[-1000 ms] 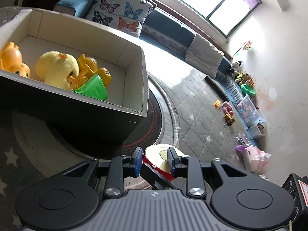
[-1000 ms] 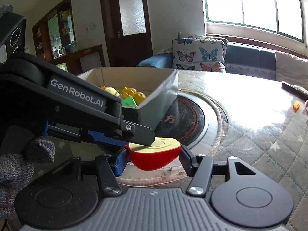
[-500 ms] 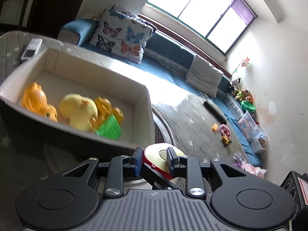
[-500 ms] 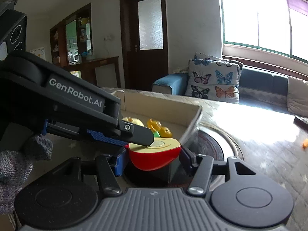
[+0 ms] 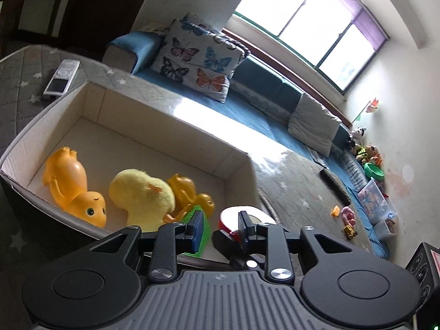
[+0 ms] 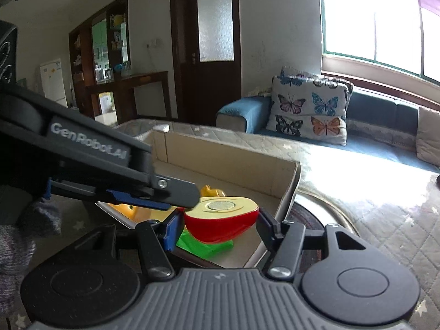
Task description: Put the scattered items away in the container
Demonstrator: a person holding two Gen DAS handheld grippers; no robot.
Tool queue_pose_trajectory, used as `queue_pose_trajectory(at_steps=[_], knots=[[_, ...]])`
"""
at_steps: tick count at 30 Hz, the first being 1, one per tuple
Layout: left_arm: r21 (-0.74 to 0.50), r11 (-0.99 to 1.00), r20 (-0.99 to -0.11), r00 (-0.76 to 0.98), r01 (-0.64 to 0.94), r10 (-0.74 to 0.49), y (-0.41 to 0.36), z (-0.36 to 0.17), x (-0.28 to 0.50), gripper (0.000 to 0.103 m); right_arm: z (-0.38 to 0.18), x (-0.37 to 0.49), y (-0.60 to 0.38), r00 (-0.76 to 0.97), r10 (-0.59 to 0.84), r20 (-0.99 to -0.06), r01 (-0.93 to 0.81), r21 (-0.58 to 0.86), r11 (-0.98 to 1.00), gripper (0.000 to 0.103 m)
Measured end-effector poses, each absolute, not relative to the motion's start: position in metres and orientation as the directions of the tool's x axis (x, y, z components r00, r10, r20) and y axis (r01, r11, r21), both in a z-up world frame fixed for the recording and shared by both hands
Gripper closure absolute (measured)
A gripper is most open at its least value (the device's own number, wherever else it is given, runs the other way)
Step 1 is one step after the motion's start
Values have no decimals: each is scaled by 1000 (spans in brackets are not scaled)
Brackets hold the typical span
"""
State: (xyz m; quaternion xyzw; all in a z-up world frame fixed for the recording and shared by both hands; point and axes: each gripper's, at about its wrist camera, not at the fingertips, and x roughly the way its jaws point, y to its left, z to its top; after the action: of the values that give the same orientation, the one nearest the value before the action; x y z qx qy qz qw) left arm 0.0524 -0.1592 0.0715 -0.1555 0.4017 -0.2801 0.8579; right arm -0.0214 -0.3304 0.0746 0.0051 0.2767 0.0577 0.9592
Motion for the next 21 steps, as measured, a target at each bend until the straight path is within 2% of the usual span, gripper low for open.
queue_pose_trajectory(at_steps=[5, 9, 16, 21], knots=[[-494, 796, -606, 518, 350, -603, -155, 65, 49, 74, 68, -21, -329, 836, 116, -536, -118, 31, 993, 44], [-473, 806, -604, 534, 357, -591, -151, 68, 40, 74, 68, -29, -328, 840, 117, -529, -121, 27, 992, 36], [-425, 826, -603, 564, 370, -564, -143, 72, 15, 74, 67, -57, -326, 846, 103, -522, -106, 24, 994, 35], [-398, 838, -606, 578, 374, -546, -136, 70, -6, 74, 64, -83, -325, 849, 95, -520, -93, 29, 995, 29]])
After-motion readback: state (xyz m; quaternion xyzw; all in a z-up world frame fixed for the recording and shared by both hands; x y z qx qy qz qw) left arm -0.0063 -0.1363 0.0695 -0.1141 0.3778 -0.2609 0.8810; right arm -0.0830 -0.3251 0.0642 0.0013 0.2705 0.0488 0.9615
